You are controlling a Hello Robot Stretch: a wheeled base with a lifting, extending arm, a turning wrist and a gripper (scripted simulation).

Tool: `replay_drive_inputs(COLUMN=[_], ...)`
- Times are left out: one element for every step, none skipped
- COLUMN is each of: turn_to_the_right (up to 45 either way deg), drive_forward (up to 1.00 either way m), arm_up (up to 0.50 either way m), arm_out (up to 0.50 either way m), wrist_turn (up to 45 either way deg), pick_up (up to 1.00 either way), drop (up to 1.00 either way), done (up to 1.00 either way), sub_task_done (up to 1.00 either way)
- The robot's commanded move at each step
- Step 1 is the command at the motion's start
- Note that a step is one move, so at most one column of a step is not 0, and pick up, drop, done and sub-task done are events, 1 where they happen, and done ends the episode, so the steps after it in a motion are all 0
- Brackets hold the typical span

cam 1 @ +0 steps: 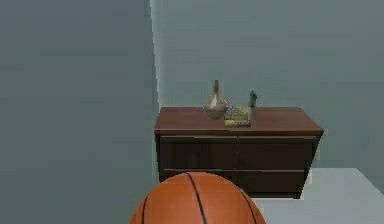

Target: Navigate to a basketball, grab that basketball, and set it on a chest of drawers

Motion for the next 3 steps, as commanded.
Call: replay_drive_inputs(turn_to_the_right=[45.0,45.0,0.0], drive_forward=[0.00,0.00,0.10], arm_up=[0.00,0.00,0.00], arm_out=[0.00,0.00,0.00], wrist_turn=[0.0,0.0,0.0], pick_up=[0.00,0.00,0.00], drop=[0.00,0.00,0.00], done=[0.00,0.00,0.00], sub_task_done=[0.00,0.00,0.00])
